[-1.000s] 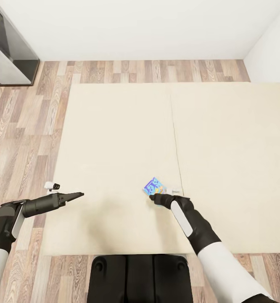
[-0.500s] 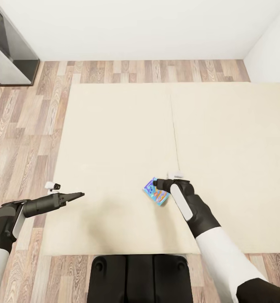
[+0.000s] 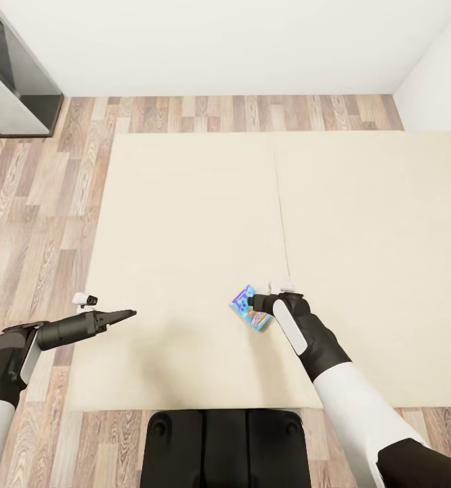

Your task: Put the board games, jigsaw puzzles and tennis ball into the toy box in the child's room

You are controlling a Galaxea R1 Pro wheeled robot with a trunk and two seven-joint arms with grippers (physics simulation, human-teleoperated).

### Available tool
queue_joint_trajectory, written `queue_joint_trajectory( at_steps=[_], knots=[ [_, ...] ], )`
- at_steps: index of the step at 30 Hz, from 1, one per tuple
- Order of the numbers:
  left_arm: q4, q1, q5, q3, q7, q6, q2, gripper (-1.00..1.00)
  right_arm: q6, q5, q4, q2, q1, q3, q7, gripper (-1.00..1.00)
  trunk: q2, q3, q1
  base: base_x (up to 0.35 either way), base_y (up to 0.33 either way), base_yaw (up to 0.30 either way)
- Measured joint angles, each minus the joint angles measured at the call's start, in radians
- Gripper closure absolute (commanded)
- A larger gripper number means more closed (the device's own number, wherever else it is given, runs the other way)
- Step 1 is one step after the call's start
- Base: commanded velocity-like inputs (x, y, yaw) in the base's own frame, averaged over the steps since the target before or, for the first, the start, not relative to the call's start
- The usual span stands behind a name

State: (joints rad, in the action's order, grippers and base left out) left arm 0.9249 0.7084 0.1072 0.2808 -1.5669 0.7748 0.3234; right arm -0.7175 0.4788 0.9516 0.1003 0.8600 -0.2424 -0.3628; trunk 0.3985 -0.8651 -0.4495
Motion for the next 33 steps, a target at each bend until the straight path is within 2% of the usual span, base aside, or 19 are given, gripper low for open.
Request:
queue_joint_trajectory(
  at_steps=[14, 18, 24, 33],
  knots=[
    [0.0, 0.0, 0.004, 0.002, 0.0, 0.001, 0.008, -1.0, -0.003, 0.0, 0.006, 0.001, 0.0, 0.001, 0.0, -1.0, 0.0, -0.022, 0.0, 0.0, 0.0, 0.0],
    [0.002, 0.0, 0.008, 0.003, 0.0, 0.007, 0.032, -1.0, -0.003, 0.0, 0.01, 0.0, 0.001, 0.0, 0.002, -1.0, 0.0, -0.029, 0.0, 0.0, 0.0, 0.0],
    [0.005, 0.0, 0.036, 0.003, 0.0, 0.012, 0.061, -1.0, -0.003, -0.001, 0.023, 0.0, 0.001, -0.002, 0.004, -1.0, 0.0, -0.039, 0.0, 0.0, 0.0, 0.0],
    [0.005, 0.0, 0.043, 0.003, 0.0, 0.012, 0.075, -1.0, -0.004, -0.001, 0.035, 0.0, 0.001, -0.006, 0.004, -1.0, 0.0, -0.054, 0.0, 0.0, 0.0, 0.0]
  ],
)
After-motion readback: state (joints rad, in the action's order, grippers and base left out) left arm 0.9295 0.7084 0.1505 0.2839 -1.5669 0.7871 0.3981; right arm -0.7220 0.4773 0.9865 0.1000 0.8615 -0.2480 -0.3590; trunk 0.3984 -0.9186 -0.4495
